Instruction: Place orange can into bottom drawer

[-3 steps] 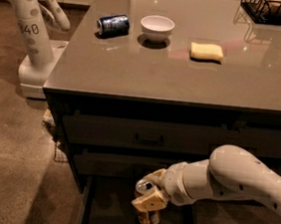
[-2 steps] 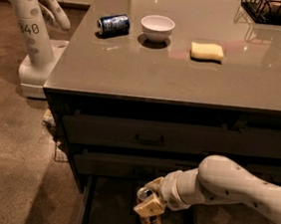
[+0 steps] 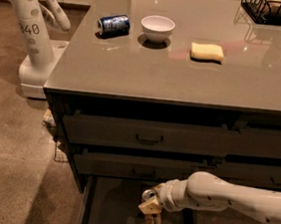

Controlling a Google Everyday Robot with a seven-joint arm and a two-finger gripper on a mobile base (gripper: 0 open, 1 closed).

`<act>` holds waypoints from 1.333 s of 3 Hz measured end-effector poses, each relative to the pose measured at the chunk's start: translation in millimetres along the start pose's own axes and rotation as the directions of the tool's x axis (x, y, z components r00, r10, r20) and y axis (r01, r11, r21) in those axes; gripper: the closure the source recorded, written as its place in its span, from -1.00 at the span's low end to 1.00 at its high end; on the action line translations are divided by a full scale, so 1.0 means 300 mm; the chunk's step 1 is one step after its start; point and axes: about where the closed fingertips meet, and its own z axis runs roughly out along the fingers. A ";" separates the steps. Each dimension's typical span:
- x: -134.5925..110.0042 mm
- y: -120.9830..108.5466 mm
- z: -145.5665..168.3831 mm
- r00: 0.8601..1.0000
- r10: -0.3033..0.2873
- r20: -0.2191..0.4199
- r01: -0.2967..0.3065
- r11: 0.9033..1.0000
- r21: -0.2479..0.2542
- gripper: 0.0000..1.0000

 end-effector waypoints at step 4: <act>0.186 -0.149 0.307 0.996 -0.053 -0.066 0.053 0.999 -0.005 1.00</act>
Offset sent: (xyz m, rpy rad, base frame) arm 0.0062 0.0012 -0.0397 0.0234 0.0557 -0.0076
